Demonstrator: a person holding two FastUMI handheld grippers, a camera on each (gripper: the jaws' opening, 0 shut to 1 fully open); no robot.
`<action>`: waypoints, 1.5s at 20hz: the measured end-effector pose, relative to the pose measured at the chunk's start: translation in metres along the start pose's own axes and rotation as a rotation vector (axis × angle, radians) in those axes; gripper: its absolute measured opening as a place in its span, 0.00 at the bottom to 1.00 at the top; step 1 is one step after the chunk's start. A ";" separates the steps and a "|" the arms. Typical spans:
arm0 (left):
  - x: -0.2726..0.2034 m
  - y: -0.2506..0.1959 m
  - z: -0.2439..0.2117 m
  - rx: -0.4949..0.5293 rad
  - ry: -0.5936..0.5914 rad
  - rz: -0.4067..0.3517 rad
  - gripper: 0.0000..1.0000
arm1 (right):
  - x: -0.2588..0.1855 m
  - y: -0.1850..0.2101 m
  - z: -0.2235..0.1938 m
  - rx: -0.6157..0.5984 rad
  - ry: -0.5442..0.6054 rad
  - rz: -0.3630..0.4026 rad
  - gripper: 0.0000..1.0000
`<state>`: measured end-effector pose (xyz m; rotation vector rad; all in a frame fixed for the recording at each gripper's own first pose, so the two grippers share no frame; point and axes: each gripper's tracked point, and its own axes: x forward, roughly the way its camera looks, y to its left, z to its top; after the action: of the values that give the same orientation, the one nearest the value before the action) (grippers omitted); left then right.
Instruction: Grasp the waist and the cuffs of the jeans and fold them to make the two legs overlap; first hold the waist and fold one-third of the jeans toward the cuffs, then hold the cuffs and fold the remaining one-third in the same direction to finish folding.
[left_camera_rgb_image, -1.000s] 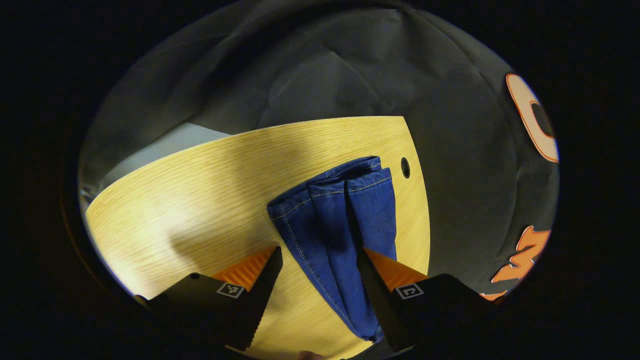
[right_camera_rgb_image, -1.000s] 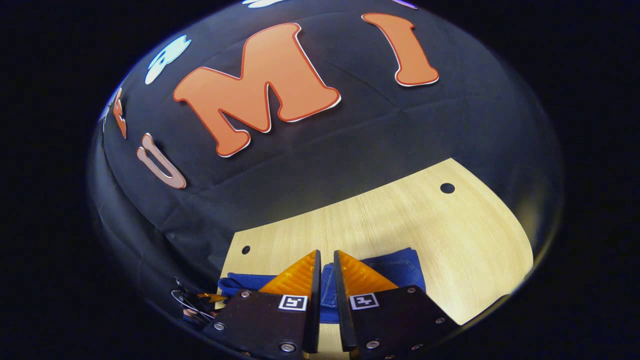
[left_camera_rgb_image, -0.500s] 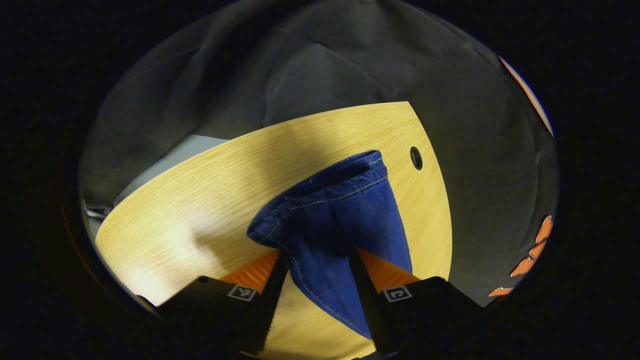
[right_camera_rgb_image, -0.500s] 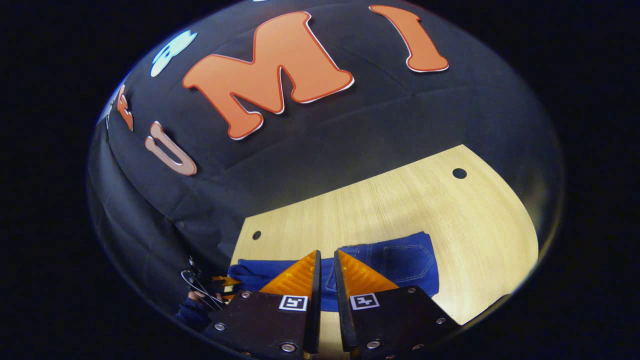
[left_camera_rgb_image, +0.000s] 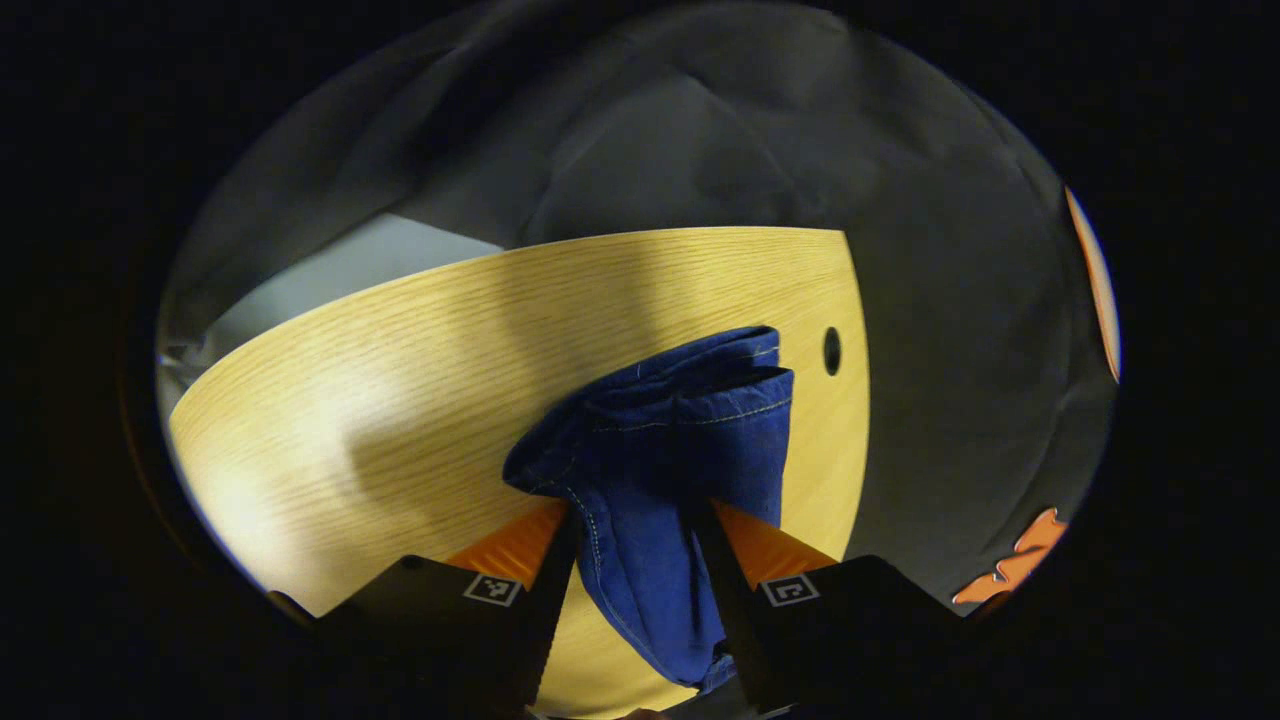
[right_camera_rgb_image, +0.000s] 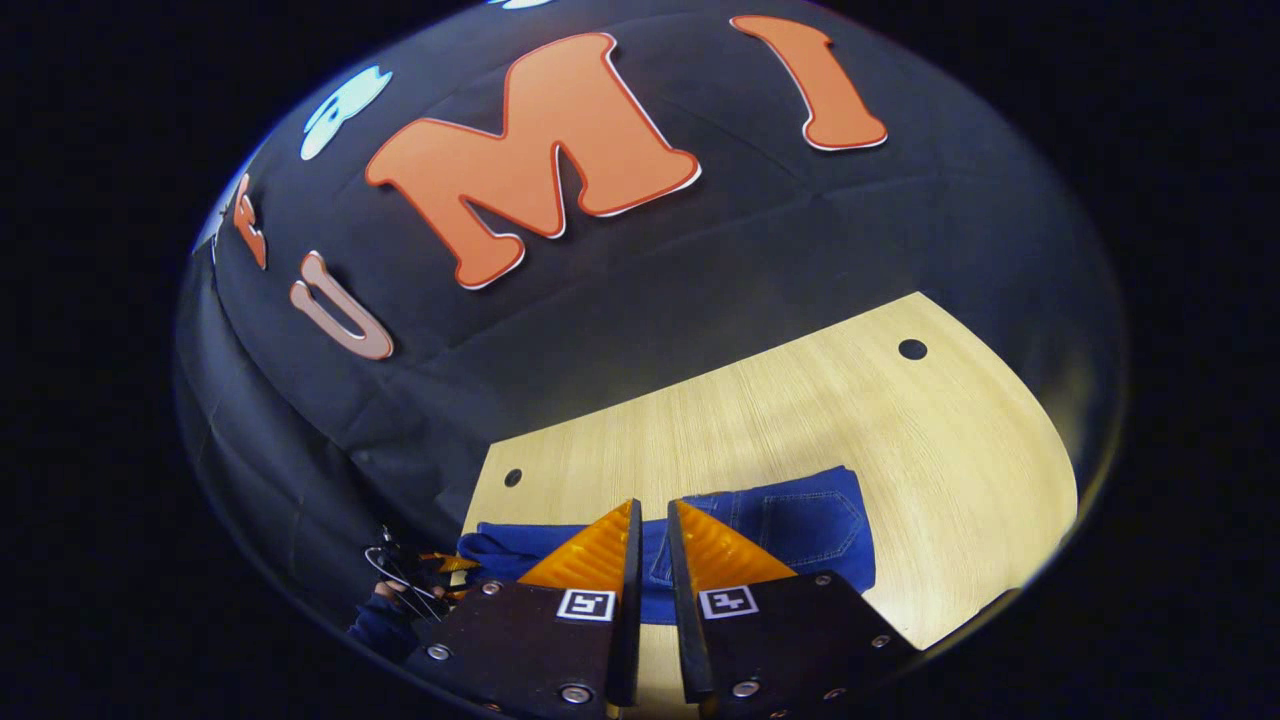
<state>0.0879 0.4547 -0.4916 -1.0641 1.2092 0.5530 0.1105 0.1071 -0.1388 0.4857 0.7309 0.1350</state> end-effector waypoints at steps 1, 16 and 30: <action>0.003 -0.002 -0.002 0.049 0.004 0.050 0.71 | -0.002 -0.001 0.001 0.001 -0.010 -0.004 0.17; -0.013 -0.009 0.002 0.123 -0.094 -0.191 0.01 | -0.023 -0.031 -0.004 0.048 -0.032 -0.083 0.17; -0.120 -0.120 -0.069 0.450 -0.199 -0.478 0.01 | -0.031 -0.048 0.001 0.078 -0.063 -0.107 0.17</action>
<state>0.1162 0.3627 -0.3357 -0.8445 0.8106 0.0080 0.0860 0.0558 -0.1417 0.5214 0.7008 -0.0092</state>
